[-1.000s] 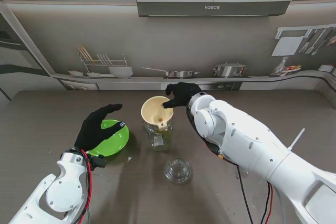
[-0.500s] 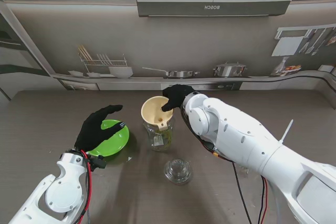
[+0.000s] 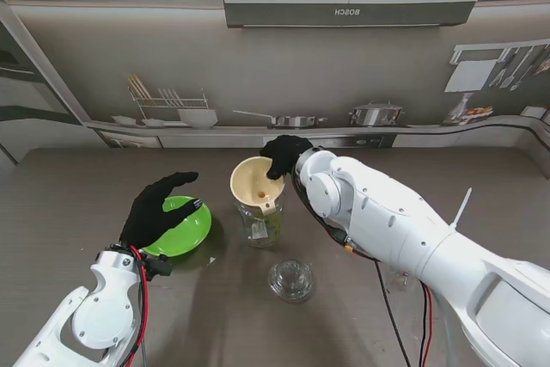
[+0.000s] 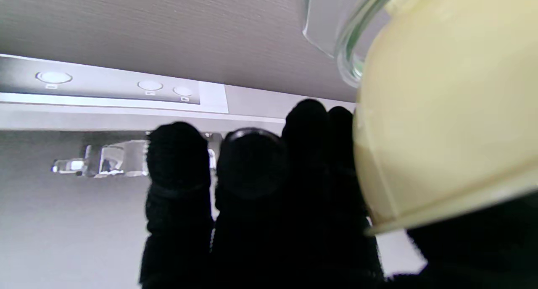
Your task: Pour mung beans into a glass jar with a funnel
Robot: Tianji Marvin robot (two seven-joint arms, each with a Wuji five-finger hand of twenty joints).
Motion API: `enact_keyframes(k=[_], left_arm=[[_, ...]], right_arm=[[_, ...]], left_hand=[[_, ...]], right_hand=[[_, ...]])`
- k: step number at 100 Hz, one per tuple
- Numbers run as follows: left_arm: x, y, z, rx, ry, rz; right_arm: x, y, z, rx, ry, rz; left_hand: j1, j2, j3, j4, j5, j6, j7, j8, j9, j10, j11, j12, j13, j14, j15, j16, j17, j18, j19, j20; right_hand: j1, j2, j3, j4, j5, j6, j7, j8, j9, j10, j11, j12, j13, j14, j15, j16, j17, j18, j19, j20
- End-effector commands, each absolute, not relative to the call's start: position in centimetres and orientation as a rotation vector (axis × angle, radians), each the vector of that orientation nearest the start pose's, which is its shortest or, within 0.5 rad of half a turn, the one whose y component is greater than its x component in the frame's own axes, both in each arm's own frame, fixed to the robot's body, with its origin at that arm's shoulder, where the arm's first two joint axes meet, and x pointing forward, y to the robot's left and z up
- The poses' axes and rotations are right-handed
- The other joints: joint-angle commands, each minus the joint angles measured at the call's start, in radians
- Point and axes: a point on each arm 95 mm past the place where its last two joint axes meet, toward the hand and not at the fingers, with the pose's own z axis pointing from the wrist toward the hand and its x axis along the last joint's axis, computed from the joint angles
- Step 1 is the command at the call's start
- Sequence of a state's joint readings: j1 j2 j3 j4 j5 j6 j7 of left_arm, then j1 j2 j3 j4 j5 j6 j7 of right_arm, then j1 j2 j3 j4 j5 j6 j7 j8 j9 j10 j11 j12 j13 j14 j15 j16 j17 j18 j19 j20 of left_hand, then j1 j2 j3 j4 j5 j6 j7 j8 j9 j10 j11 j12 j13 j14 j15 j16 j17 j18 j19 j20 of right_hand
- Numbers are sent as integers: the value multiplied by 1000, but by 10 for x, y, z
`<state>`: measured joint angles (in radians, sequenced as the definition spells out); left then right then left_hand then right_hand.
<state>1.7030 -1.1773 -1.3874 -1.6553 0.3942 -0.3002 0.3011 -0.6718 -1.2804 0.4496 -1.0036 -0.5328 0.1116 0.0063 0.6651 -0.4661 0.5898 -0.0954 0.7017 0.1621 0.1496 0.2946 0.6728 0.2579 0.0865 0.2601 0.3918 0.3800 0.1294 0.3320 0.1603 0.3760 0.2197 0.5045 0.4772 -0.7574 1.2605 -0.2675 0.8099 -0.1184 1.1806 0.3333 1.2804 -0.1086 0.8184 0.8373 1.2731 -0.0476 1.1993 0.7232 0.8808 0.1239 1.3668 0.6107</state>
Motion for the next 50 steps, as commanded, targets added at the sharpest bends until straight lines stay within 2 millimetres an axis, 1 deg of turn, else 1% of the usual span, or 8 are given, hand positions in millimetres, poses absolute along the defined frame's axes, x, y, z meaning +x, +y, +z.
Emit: enact_keyframes(k=[1,11,24,36,50], left_arm=[[375,32,-290,-1498,710,-2171],[375,32,-290,-1501,707,-2170],[375,32,-289,-1505,702,-2170],[375,32,-289,-1507,698,-2170],[375,32,-289,-1510,691,-2169]], right_arm=[[560,152,-245,1122,1719,1531],[558,152,-242,1119,1682,1572],[554,151,-237,1117,1621,1634],[549,149,-232,1105,1589,1667],[542,144,-226,1109,1530,1708]], left_hand=[[10,38,-19,32,5,-21,1,3,18,-17,2,-2,16,-18,-8,-9,-8,-36,-34,-5],[11,43,-21,33,6,-21,2,3,19,-18,1,-2,16,-18,-8,-9,-8,-35,-34,-5],[14,46,-25,33,9,-19,2,4,21,-14,1,-2,18,-17,-8,-9,-7,-34,-34,-6],[15,51,-28,34,6,-18,1,3,21,-14,1,-2,17,-16,-8,-9,-7,-34,-34,-6],[16,53,-30,34,10,-18,2,4,23,-15,1,-2,18,-17,-9,-9,-7,-34,-34,-6]], right_hand=[[41,22,68,-34,-8,-22,61,34,56,-24,37,38,49,-51,73,35,36,-44,61,21],[52,25,91,-48,-18,-13,79,54,85,-21,57,73,49,-64,160,81,80,-51,90,49],[65,26,110,-59,-27,-3,95,69,110,-5,80,108,49,-74,243,122,122,-42,117,85],[72,38,110,-64,-36,-10,101,81,114,-5,88,121,50,-85,265,132,138,-43,124,100],[75,39,111,-68,-40,-5,103,88,116,-3,91,128,48,-80,273,137,145,-38,123,110]])
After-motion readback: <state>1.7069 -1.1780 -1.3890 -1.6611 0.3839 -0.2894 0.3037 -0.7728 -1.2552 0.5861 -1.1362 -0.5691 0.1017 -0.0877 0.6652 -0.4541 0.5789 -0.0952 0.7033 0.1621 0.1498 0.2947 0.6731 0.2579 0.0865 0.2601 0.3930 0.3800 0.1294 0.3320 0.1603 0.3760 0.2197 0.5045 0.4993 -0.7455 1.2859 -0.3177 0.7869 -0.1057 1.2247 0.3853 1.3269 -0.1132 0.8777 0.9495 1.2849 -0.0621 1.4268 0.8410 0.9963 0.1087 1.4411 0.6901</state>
